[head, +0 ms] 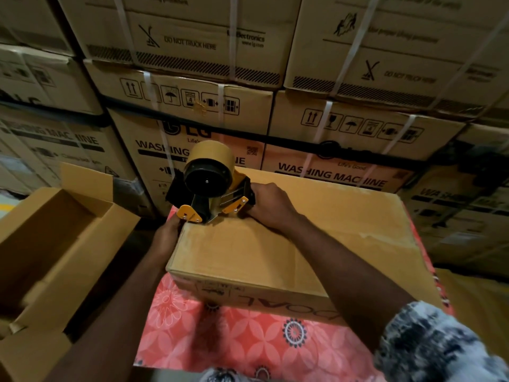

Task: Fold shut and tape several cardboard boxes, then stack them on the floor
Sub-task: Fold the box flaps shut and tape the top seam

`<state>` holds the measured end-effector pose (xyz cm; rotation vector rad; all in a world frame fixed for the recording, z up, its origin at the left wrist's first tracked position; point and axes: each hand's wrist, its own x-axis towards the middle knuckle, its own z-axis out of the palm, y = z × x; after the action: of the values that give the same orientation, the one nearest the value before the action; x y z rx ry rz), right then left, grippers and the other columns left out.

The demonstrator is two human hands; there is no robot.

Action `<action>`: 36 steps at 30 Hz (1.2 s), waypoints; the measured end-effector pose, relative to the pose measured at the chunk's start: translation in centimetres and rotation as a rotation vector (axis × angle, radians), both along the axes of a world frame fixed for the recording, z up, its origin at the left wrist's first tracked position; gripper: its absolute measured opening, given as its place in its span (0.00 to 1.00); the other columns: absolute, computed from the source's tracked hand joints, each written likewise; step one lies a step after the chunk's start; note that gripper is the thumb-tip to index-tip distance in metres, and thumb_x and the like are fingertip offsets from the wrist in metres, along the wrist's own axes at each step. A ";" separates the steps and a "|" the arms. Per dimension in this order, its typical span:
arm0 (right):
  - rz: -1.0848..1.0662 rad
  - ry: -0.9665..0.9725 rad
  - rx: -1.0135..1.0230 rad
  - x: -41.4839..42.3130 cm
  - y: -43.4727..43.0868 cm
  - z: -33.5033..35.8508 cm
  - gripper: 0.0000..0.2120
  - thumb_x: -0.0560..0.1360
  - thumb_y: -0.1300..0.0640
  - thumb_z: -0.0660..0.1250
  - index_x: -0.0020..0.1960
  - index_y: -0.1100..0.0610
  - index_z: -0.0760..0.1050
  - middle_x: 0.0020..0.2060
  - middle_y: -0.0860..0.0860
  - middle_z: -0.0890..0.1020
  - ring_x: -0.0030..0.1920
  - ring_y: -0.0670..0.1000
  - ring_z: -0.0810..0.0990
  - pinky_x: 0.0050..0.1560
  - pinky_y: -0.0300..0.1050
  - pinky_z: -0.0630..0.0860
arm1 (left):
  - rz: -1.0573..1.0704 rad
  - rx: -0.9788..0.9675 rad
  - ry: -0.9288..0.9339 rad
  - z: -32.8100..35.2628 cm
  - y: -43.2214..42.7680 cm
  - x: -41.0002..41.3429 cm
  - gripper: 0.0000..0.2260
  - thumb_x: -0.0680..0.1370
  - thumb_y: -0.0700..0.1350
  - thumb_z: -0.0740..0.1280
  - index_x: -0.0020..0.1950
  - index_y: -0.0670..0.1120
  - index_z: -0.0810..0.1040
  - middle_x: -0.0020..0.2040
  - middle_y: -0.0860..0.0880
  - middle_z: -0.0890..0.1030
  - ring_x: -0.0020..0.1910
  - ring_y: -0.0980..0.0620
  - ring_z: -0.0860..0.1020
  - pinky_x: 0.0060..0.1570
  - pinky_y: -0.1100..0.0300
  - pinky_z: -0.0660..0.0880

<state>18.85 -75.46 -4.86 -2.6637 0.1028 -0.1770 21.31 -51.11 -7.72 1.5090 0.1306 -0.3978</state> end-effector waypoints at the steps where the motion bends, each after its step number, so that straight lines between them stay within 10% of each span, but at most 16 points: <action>1: -0.001 -0.001 0.005 0.0 0.0 -0.1 0.12 0.73 0.42 0.73 0.47 0.49 0.78 0.39 0.47 0.83 0.39 0.50 0.80 0.40 0.49 0.79 | -0.034 -0.030 0.059 0.2 0.2 -0.7 0.18 0.84 0.47 0.60 0.38 0.46 0.81 0.31 0.49 0.83 0.32 0.54 0.80 0.38 0.56 0.72; 19: 0.027 -0.006 -0.029 -0.7 -0.3 0.2 0.07 0.74 0.46 0.72 0.44 0.48 0.76 0.34 0.44 0.80 0.35 0.46 0.78 0.37 0.50 0.80 | -0.297 -0.038 -0.048 -1.3 2.5 -0.8 0.14 0.77 0.39 0.71 0.63 0.46 0.78 0.58 0.44 0.84 0.58 0.38 0.81 0.50 0.51 0.78; 28: -0.074 0.101 -0.149 -5.7 -7.3 2.1 0.11 0.74 0.40 0.71 0.47 0.47 0.78 0.37 0.44 0.81 0.37 0.47 0.79 0.33 0.41 0.70 | -0.314 0.008 -0.079 -0.5 2.5 -1.5 0.30 0.81 0.40 0.66 0.77 0.64 0.63 0.70 0.59 0.74 0.64 0.52 0.78 0.49 0.60 0.79; 32: -0.040 0.133 -0.135 -5.9 -8.3 2.7 0.15 0.73 0.36 0.70 0.48 0.46 0.78 0.38 0.44 0.81 0.38 0.47 0.78 0.34 0.41 0.69 | -0.443 0.577 -0.343 -0.1 1.7 -0.8 0.30 0.84 0.49 0.63 0.83 0.54 0.52 0.83 0.48 0.54 0.80 0.43 0.58 0.75 0.42 0.62; 36: -0.018 0.149 -0.106 -4.7 -8.0 3.2 0.15 0.72 0.36 0.71 0.43 0.46 0.76 0.35 0.43 0.79 0.37 0.44 0.77 0.32 0.41 0.67 | -0.675 1.219 -0.767 0.5 -1.0 0.1 0.34 0.81 0.64 0.43 0.83 0.48 0.50 0.83 0.47 0.41 0.81 0.43 0.37 0.74 0.34 0.37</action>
<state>14.14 -83.48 -1.67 -2.7797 0.1689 0.0114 21.37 -52.11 -7.25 2.8048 -0.9236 -0.2199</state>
